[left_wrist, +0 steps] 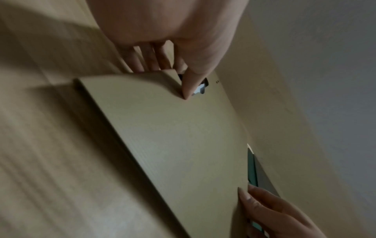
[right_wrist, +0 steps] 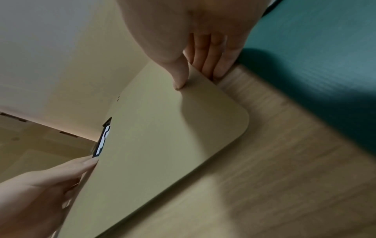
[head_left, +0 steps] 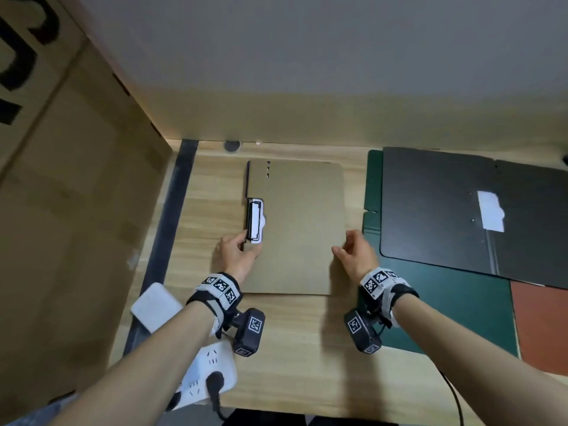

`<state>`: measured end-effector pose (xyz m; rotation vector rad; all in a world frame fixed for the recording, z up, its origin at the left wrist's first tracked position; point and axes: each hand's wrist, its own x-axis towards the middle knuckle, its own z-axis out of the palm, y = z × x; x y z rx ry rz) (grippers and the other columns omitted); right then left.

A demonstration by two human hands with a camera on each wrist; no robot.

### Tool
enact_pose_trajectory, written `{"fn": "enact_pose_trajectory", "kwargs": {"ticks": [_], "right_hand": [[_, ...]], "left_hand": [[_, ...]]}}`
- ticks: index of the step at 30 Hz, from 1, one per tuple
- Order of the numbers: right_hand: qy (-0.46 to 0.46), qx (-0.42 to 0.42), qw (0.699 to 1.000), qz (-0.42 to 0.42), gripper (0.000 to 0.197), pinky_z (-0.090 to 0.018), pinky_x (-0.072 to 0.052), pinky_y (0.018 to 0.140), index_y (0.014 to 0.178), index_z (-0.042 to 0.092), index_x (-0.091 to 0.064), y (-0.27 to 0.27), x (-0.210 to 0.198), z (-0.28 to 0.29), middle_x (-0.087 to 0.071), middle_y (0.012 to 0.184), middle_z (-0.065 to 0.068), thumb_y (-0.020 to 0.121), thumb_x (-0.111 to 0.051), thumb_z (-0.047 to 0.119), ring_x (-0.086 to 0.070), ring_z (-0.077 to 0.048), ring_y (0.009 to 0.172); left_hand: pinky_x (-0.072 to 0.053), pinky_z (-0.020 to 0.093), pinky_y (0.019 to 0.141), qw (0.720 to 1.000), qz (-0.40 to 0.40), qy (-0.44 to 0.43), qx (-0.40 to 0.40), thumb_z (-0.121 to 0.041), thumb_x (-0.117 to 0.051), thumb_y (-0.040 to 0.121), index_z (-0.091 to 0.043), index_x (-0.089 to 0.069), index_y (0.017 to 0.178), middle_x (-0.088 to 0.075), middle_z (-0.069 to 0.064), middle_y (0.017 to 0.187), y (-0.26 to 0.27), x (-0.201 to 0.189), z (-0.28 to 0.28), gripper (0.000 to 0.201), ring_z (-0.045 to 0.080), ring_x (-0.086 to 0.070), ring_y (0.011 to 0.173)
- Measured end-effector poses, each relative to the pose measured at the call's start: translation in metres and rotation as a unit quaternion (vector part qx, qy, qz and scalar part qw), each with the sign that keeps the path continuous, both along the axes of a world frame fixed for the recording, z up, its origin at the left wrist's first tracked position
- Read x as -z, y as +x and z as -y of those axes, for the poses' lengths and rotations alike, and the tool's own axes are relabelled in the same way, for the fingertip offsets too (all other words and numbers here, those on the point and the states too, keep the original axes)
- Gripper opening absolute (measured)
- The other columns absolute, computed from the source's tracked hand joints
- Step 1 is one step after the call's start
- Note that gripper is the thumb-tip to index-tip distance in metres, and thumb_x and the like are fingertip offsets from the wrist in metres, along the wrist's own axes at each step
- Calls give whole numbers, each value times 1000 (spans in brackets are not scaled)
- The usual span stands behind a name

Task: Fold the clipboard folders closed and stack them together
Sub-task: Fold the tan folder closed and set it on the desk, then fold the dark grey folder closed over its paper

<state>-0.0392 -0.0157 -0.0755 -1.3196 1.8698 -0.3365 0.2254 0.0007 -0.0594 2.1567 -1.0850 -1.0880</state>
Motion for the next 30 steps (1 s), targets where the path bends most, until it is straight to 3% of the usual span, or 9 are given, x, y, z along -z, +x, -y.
{"fn": "enact_pose_trajectory", "kwargs": {"ticks": [2, 5, 8, 13, 18, 22, 25, 28, 30], "right_hand": [[2, 1, 1000, -23, 54, -40, -47, 99, 129, 14, -47, 4, 4, 3, -59, 120, -6, 86, -70, 35, -56, -25, 113], [-7, -9, 998, -66, 62, -44, -44, 105, 131, 12, -46, 4, 7, 5, -51, 129, -8, 83, -71, 41, -51, -26, 120], [-13, -16, 995, -93, 63, -44, -46, 101, 127, 13, -48, 3, 8, 7, -48, 126, -7, 79, -72, 47, -52, -26, 115], [-30, -30, 990, -131, 62, -44, -50, 93, 121, 17, -54, 2, 4, 10, -50, 120, -2, 75, -73, 54, -55, -23, 109], [-57, -55, 983, -168, 59, -41, -52, 86, 115, 19, -57, 2, -2, 8, -51, 118, 0, 76, -68, 61, -51, -21, 111], [-53, -74, 983, -157, 58, -41, -52, 86, 119, 19, -54, -5, -7, 6, -48, 121, 0, 79, -66, 59, -50, -21, 114], [-65, -60, 989, -118, 54, -41, -50, 92, 125, 18, -51, -22, -11, 2, -47, 126, -2, 84, -63, 52, -51, -22, 116], [-77, -64, 990, -95, 49, -38, -47, 98, 129, 16, -50, -58, -18, -5, -49, 127, -4, 88, -61, 41, -50, -21, 118], [-73, -58, 992, -85, 44, -37, -45, 101, 128, 15, -51, -91, -23, -12, -50, 126, -4, 90, -60, 36, -49, -21, 118]], "left_hand": [[-43, 30, 98, 1000, -1, -4, 10, -35, -76, 75, -24, -64, 129, -53, -1, 116, 2, 4, 1, 56, 18, -51, 111], [-31, 8, 86, 999, -9, -22, 21, -16, -76, 83, -13, -55, 138, -44, 5, 120, 4, 11, -2, 59, 11, -43, 106], [-29, 3, 87, 999, -13, -43, 28, -10, -75, 83, -12, -53, 140, -42, 3, 119, 5, 12, -3, 61, 9, -44, 105], [-37, 21, 102, 999, 13, -43, 31, -18, -77, 83, -11, -45, 145, -44, 3, 132, 7, 14, -3, 70, 14, -50, 116], [-40, 38, 104, 989, 121, -46, 68, -25, -74, 84, -17, -58, 136, -55, 4, 121, 4, 19, -2, 55, 26, -51, 115], [-38, 41, 106, 985, 155, -20, 78, -22, -70, 86, -18, -56, 135, -54, 7, 124, -4, 13, 0, 51, 30, -50, 118], [-36, 42, 109, 981, 184, -16, 65, -10, -69, 82, -14, -48, 138, -47, 12, 135, -18, 0, 2, 60, 34, -45, 126], [-32, 38, 109, 974, 209, -51, 77, -2, -66, 79, -10, -39, 144, -36, 13, 147, -50, -18, 3, 70, 33, -35, 134], [-33, 40, 111, 970, 214, -60, 102, -5, -66, 81, -11, -34, 147, -32, 11, 151, -79, -26, 4, 74, 31, -32, 138]]}}
